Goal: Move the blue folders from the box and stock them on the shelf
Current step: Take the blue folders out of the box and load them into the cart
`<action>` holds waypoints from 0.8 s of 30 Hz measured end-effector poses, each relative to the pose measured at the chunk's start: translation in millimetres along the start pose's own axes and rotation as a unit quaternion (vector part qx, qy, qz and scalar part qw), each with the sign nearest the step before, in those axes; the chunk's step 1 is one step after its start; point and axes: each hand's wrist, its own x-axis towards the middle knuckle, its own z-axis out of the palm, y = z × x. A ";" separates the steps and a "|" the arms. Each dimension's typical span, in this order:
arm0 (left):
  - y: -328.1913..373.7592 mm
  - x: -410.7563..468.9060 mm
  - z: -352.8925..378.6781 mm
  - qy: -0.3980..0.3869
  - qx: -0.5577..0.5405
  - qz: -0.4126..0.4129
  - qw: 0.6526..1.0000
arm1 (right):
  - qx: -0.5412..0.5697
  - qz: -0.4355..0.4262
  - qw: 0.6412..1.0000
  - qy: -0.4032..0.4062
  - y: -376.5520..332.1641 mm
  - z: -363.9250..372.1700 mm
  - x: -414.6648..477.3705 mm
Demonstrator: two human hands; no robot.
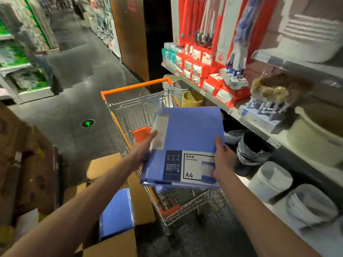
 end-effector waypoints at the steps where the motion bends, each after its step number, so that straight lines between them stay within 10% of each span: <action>1: 1.3 6.5 1.3 -0.003 0.002 -0.006 1.000 | -0.004 0.004 1.000 -0.006 1.6 -2.8 5.1; 14: -26.0 147.2 4.6 0.191 0.062 0.001 0.980 | -0.253 0.027 0.954 -0.160 35.0 56.5 92.5; 24: -47.6 302.9 9.0 0.205 0.123 -0.036 0.970 | -0.312 0.073 0.943 -0.085 68.8 132.2 197.7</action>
